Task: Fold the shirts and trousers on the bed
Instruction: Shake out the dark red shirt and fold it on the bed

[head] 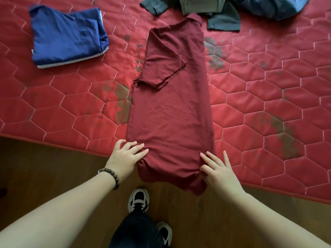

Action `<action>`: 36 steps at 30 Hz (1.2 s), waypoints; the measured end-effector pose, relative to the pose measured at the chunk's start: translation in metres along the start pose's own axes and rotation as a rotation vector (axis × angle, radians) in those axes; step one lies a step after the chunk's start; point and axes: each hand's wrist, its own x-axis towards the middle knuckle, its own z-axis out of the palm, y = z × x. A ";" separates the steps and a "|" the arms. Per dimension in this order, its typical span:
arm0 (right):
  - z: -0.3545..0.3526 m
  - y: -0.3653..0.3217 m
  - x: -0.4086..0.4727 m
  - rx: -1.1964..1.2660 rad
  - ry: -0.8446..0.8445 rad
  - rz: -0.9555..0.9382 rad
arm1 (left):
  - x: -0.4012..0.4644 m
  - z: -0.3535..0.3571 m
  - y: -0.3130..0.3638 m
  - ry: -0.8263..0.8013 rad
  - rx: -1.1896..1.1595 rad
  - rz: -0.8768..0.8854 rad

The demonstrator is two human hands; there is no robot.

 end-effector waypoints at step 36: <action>-0.093 0.051 0.210 0.963 0.392 0.644 | 0.158 -0.062 -0.094 0.339 -1.698 -0.818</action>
